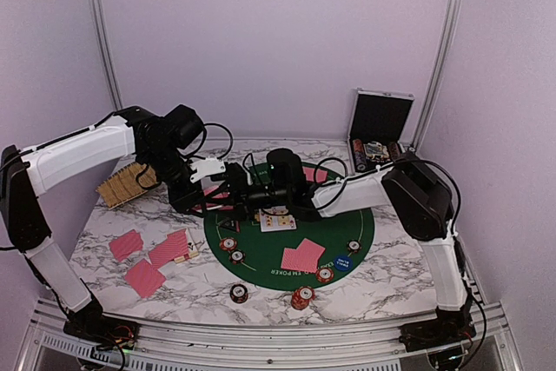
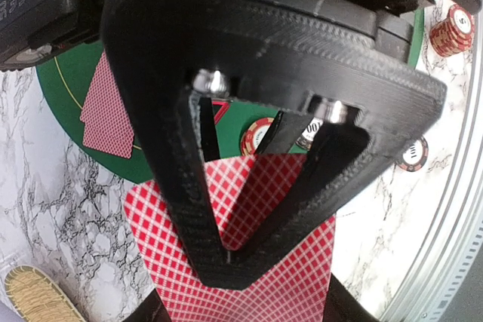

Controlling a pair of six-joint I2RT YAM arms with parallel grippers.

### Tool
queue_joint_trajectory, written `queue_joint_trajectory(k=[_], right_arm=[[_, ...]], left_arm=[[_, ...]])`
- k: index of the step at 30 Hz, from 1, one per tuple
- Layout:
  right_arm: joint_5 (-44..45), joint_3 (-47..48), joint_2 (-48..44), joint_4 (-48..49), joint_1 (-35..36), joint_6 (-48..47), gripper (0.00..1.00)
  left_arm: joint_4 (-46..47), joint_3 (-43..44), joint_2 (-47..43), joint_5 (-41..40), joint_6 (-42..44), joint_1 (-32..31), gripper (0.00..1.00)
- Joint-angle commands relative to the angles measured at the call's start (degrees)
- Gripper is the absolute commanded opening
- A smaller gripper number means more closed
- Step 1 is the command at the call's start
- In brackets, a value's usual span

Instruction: Distribute texas hold em gaming equipment

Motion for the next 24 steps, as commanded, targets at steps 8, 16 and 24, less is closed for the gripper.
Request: queue_joint_trajectory(k=[8, 16, 24], right_arm=[[2.5, -2.4, -3.1, -6.7, -2.9, -4.4, 0.31], [2.2, -3.5, -6.7, -8.6, -3.8, -7.6, 0.16], [-0.1, -4.2, -7.9, -5.9, -3.7, -7.2, 0.16]], left_arm=[[-1.9, -0.4, -2.3, 1.4, 1.1, -0.1, 0.53], [-2.0, -1.0, -2.0, 1.2, 1.2, -0.1, 0.53], [-2.0, -0.9, -1.7, 1.3, 1.0, -0.1, 0.53]])
